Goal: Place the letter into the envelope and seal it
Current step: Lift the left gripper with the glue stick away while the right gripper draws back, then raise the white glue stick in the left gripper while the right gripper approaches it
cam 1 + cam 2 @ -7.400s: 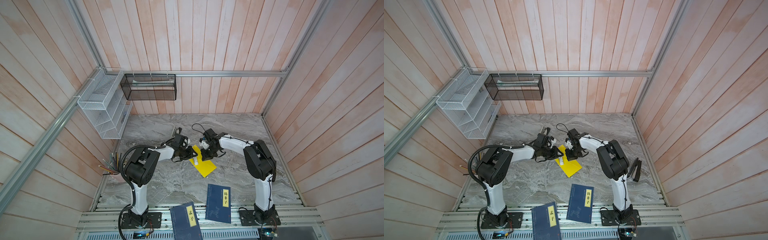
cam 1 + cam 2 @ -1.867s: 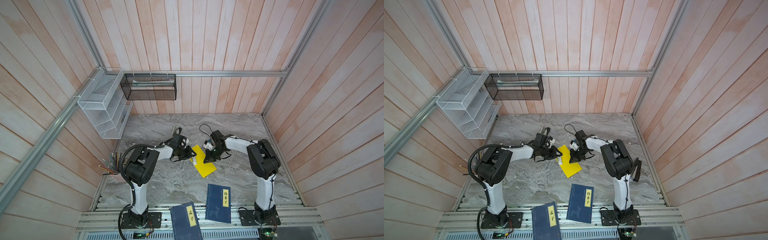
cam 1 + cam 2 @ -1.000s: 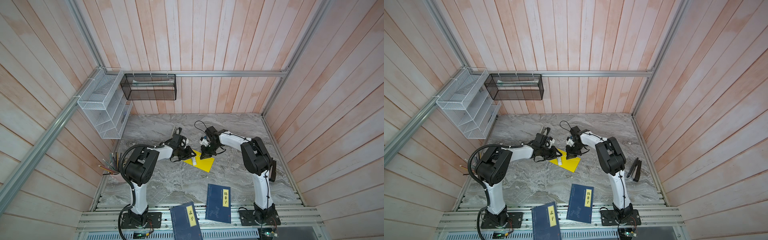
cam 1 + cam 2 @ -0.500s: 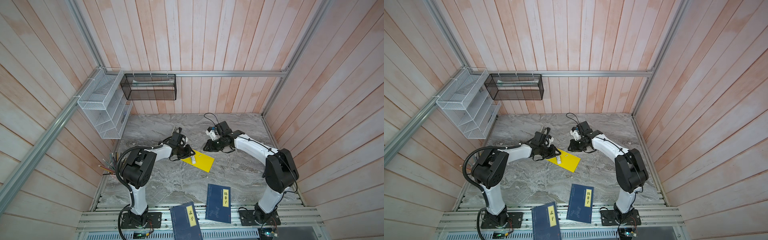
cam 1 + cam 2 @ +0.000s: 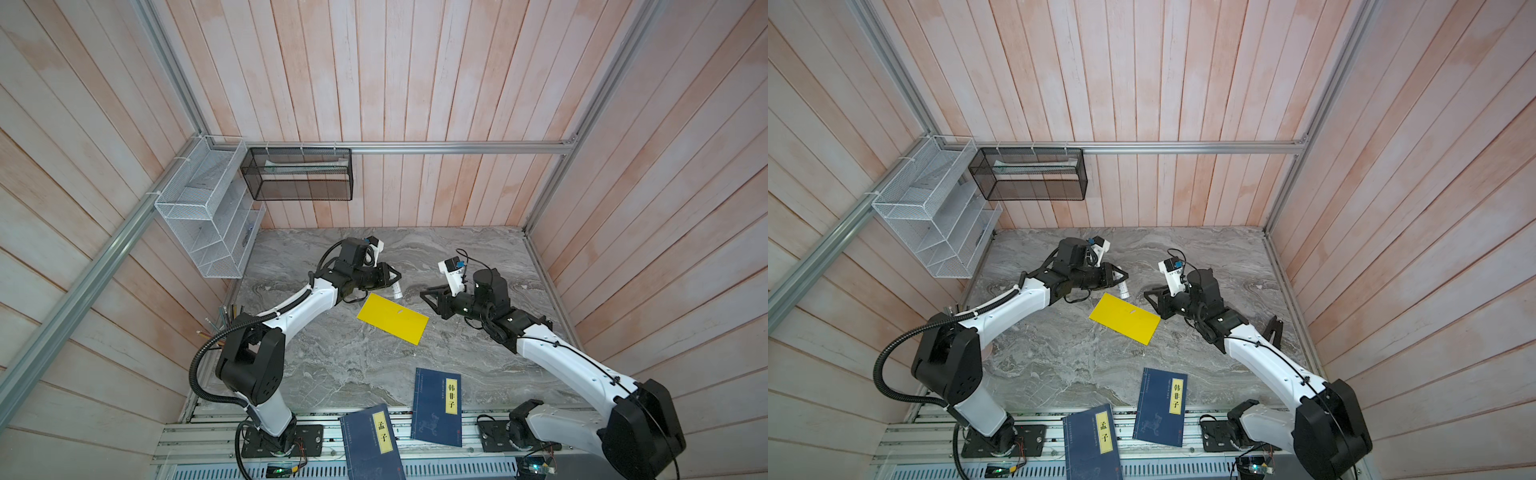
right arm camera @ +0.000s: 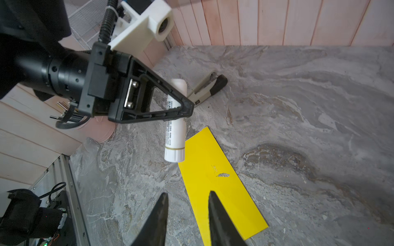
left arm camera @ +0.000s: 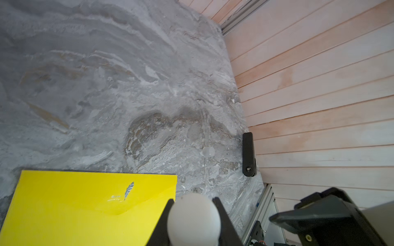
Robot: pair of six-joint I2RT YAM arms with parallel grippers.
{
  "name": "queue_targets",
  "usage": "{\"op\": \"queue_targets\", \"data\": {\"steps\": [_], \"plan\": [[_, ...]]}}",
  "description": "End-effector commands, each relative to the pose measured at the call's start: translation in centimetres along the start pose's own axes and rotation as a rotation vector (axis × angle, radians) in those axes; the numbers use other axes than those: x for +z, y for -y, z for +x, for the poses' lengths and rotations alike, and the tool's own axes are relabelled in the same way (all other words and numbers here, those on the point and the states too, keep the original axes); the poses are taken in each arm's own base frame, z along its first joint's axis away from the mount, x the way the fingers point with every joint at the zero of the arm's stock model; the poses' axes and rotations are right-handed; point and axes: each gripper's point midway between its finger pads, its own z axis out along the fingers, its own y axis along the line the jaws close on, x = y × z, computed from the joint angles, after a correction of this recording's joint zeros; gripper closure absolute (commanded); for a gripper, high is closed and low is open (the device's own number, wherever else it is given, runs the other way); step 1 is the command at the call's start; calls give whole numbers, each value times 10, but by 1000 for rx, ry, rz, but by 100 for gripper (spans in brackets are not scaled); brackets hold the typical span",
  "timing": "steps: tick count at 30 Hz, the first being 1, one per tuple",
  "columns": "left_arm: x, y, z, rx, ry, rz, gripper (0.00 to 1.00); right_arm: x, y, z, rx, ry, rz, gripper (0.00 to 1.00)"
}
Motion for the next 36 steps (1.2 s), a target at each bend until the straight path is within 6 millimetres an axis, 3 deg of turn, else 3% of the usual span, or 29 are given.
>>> {"op": "queue_targets", "data": {"steps": [1,7,14,18,28,36], "plan": [[-13,35,-11,134,51,29,100,-9,-25,-15,-105,106,-129,65],[-35,81,-13,263,124,148,100,-24,-46,-18,-157,174,-221,56],[-61,113,-14,372,190,244,100,-33,-59,-21,-215,224,-241,43],[-67,126,-7,425,184,302,100,-30,-68,-25,-232,221,-272,40],[-77,153,12,570,184,384,100,-27,-87,-48,-207,247,-368,43],[-78,165,22,634,174,415,100,-20,-94,-55,-174,239,-418,58]]}}
